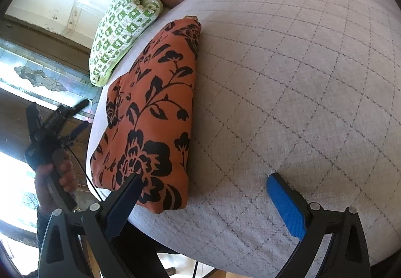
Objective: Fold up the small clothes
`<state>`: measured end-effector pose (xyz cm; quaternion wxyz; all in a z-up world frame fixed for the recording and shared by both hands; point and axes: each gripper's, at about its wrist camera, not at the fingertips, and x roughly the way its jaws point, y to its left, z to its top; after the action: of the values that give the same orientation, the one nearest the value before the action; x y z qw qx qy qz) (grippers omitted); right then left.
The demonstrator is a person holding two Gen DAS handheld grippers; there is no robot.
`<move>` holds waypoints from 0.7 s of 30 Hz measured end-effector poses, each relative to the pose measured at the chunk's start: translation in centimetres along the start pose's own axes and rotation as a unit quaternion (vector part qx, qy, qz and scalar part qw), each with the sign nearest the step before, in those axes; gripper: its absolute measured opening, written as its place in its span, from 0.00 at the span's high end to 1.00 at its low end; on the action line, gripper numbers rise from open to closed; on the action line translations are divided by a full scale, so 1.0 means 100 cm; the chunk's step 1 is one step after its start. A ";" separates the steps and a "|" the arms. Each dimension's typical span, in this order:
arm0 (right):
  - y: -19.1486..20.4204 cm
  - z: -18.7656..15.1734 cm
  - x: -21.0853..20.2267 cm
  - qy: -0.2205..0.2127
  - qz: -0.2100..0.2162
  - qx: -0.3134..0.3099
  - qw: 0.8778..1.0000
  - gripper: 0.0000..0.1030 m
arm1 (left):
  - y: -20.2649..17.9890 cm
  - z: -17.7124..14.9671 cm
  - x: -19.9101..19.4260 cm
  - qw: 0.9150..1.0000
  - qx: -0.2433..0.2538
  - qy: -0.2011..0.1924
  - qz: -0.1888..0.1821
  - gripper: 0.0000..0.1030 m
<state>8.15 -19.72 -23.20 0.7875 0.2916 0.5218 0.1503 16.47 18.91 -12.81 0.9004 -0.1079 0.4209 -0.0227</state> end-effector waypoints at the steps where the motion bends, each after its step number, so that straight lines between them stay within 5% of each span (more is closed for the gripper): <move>1: 0.000 0.000 0.000 0.001 0.000 -0.001 1.000 0.02 | 0.000 0.009 0.006 1.000 0.004 -0.001 0.003 0.17; 3: 0.000 0.001 0.000 0.001 0.002 0.002 1.000 0.02 | 0.000 0.012 0.022 1.000 0.019 0.017 0.014 0.17; 7: -0.001 0.005 0.002 0.001 0.002 0.004 1.000 0.02 | -0.008 -0.009 0.081 0.987 0.075 0.131 0.059 0.17; 15: 0.000 0.010 -0.001 0.000 -0.005 -0.002 1.000 0.02 | 0.000 -0.004 0.018 0.999 0.035 0.016 0.037 0.17; 19: 0.016 0.016 -0.010 -0.023 0.003 -0.019 1.000 0.02 | 0.010 -0.020 0.001 0.999 0.039 0.004 0.030 0.17; 21: 0.029 0.020 -0.018 -0.045 0.005 -0.042 0.998 0.02 | 0.017 -0.029 -0.004 1.000 0.024 0.016 -0.005 0.17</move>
<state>9.40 -19.01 -19.54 0.8212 0.2670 0.4774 0.1625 13.95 20.14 -14.71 0.8957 -0.0879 0.4342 -0.0391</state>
